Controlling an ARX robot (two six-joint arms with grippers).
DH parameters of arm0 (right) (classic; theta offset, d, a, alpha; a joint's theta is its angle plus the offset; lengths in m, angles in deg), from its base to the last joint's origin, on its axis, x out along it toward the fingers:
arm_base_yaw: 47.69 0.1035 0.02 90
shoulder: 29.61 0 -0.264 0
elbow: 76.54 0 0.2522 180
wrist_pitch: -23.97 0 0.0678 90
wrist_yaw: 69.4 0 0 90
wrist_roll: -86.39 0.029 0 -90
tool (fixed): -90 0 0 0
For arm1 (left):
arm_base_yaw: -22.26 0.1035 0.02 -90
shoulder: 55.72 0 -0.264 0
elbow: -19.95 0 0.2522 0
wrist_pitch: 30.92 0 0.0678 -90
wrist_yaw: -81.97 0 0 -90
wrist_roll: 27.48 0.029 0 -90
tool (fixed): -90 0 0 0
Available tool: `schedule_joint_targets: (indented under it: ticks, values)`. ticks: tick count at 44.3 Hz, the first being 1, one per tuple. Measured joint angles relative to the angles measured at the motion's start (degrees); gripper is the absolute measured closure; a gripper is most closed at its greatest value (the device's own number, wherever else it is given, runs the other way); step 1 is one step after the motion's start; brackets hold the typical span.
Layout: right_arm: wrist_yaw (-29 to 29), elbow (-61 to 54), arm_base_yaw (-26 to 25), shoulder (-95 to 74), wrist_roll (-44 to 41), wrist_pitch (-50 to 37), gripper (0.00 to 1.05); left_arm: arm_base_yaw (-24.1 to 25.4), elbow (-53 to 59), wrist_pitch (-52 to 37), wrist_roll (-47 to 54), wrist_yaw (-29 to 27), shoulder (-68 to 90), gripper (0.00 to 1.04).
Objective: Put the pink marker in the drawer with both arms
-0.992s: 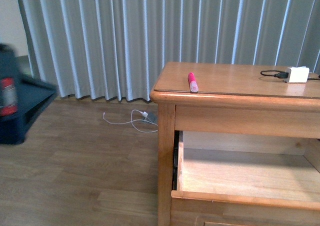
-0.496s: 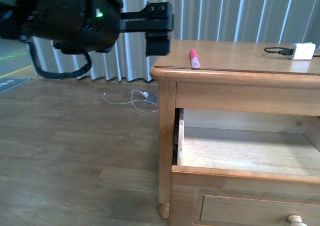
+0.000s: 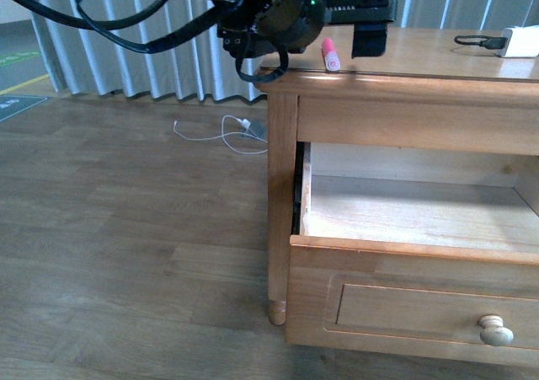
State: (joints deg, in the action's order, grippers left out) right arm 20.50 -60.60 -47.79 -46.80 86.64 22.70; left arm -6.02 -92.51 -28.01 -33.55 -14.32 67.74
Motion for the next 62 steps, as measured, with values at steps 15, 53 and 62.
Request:
schedule_joint_targets:
  ticks: [15,53,62]
  values:
    - [0.00,0.00,0.00,0.00,0.00,0.00,0.09,-2.01,-10.38,5.38,0.79,-2.89,6.97,0.06]
    - [0.00,0.00,0.00,0.00,0.00,0.00,0.09,-0.96,-15.10,13.44,5.81,-6.32,8.22,0.90]
    - [0.00,0.00,0.00,0.00,0.00,0.00,0.09,-0.66,-14.53,12.59,5.88,-5.55,8.09,0.90]
